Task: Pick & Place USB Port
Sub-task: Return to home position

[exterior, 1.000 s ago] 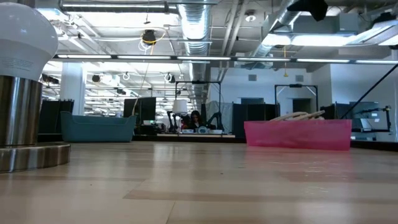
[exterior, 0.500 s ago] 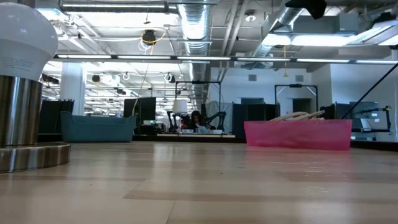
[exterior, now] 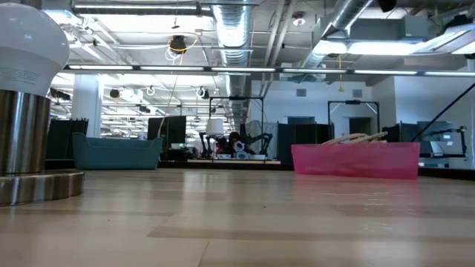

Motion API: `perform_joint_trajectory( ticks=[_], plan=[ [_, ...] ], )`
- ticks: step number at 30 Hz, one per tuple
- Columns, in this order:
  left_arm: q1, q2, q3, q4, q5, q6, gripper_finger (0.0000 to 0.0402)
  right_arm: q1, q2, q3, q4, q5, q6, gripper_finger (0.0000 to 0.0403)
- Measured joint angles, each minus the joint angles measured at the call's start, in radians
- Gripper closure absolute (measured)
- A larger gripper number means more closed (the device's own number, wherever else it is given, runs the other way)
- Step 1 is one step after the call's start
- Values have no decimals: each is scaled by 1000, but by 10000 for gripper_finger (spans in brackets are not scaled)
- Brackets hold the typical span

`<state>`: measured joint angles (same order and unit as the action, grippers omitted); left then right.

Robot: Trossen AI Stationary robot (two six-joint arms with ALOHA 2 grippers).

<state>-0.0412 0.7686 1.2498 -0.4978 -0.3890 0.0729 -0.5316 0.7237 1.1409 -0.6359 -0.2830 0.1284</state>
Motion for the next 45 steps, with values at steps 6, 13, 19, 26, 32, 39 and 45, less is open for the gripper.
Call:
perform_joint_trajectory(
  ticks=[6, 13, 19, 26, 32, 39, 45],
  plan=[
    [-21, -155, -161, 78, 79, 0, 376, 0, -38, 0, 1, 4, -51, 133],
    [-33, -319, -349, 182, 149, 23, 376, 0, -91, -88, 117, -1, -71, 133],
    [-33, -438, -461, 237, 232, -2, 376, 0, -172, -256, 233, -3, 28, 133],
    [-33, -569, -543, 232, 232, 12, 376, 1, -253, -318, 251, -4, 80, 133],
    [-33, -706, -632, 229, 231, 25, 376, 1, -339, -358, 257, -4, 82, 133],
    [-33, -766, -702, 227, 230, 34, 376, 1, -405, -371, 216, -3, 75, 133],
    [-33, -766, -720, 227, 230, 47, 376, 1, -451, -372, 109, -3, 75, 133]
  ],
)
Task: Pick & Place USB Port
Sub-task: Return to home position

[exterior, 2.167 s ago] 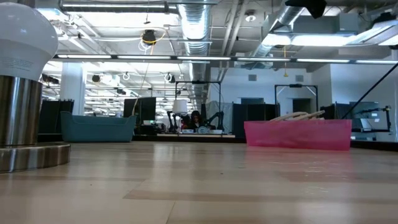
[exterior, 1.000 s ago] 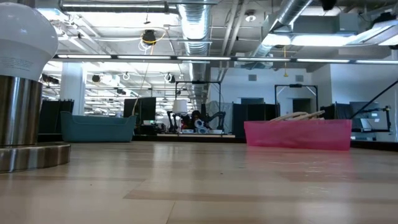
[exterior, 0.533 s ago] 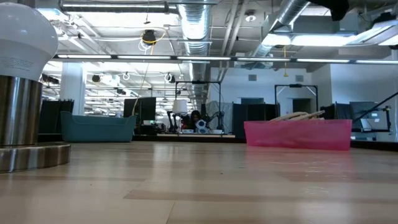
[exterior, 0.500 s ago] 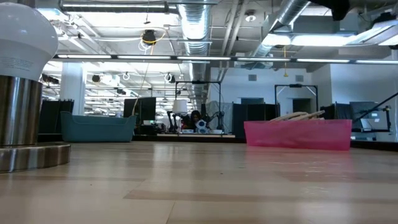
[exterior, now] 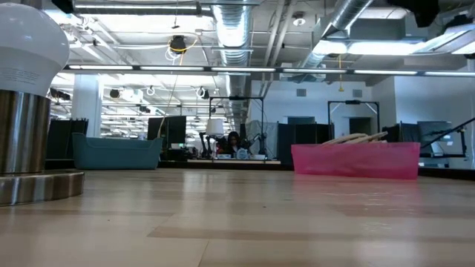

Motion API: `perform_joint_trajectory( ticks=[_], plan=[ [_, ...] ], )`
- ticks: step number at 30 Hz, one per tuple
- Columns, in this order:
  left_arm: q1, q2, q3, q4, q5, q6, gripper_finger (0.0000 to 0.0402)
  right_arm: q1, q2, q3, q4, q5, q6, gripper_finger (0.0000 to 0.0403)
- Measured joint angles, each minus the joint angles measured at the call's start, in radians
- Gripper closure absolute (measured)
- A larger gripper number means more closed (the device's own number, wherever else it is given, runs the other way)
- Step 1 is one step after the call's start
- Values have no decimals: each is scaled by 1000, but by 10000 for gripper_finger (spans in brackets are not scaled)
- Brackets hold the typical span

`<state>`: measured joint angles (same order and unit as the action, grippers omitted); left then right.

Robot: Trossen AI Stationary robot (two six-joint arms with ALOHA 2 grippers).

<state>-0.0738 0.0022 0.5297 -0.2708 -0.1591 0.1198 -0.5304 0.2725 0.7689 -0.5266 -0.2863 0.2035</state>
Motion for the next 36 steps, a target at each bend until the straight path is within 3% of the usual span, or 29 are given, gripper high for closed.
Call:
perform_joint_trajectory(
  ticks=[10, 16, 28, 36],
  plan=[
    [0, -1, -20, -51, 0, 14, 376, 0, -144, -100, -45, 0, 5, 133],
    [0, -1, -68, -36, 0, 7, 376, 0, -263, -205, 35, 0, 42, 133],
    [0, -1, -89, 9, 0, -20, 376, -1, -268, -255, 63, 0, 26, 133],
    [0, -1, -89, 10, 0, -20, 376, 0, -268, -440, 316, -1, 37, 133]
  ],
)
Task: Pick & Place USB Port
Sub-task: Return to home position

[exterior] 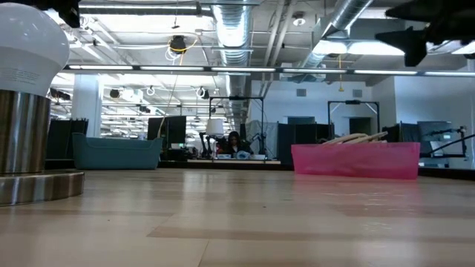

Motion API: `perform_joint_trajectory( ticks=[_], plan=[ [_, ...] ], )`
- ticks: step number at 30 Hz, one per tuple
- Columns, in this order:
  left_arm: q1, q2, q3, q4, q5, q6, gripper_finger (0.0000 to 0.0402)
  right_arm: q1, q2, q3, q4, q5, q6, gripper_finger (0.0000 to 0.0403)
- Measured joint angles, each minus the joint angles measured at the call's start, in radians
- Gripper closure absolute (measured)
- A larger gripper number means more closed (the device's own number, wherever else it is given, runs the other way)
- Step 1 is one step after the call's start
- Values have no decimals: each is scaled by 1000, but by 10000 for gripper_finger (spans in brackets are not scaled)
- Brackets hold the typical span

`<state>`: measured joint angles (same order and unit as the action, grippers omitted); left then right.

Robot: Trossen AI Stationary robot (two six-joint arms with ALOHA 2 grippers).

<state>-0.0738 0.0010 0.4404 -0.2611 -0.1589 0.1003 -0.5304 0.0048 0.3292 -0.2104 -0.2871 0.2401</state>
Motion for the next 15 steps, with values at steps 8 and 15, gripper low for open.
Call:
perform_joint_trajectory(
  ticks=[8, 15],
  plan=[
    [0, 0, 0, 0, 0, 23, 376, 0, 0, -146, 181, 1, -3, 133],
    [0, 0, 0, 0, 0, 25, 376, 0, 0, -196, 206, 5, -14, 133]
  ],
)
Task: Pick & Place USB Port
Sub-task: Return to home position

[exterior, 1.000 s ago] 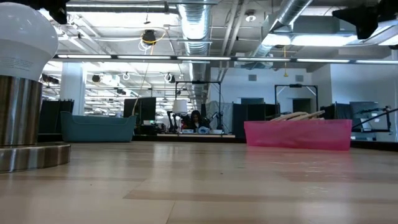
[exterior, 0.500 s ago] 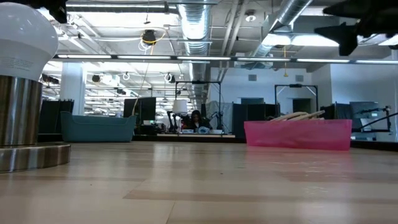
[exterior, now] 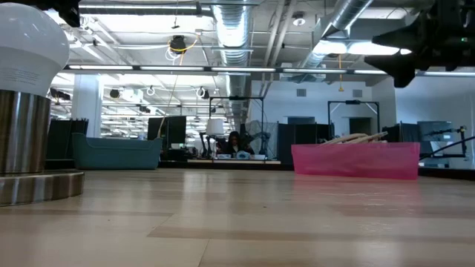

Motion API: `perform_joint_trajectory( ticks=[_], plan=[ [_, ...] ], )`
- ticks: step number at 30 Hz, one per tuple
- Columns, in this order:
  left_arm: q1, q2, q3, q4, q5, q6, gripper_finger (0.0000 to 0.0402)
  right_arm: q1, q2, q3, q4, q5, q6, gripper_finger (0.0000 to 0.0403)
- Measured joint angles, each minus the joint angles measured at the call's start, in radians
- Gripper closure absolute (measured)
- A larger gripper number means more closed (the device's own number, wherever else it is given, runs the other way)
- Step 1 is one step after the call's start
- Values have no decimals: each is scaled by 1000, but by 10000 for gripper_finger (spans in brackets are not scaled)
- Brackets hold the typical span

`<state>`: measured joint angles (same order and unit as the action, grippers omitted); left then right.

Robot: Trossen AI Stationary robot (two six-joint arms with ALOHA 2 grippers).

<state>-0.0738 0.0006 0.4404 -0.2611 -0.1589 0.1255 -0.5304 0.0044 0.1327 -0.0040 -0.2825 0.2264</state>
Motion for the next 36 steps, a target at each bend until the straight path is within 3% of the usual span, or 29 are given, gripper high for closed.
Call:
perform_joint_trajectory(
  ticks=[10, 24, 36],
  plan=[
    [0, 0, 0, -1, 0, 1, 376, 0, 0, -101, 92, 9, -17, 133],
    [0, 0, 0, 0, 0, -10, 376, 0, 2, -125, 30, 202, -78, 133],
    [0, 0, 0, 0, 0, -10, 376, 0, 88, -126, 29, 206, -129, 133]
  ],
)
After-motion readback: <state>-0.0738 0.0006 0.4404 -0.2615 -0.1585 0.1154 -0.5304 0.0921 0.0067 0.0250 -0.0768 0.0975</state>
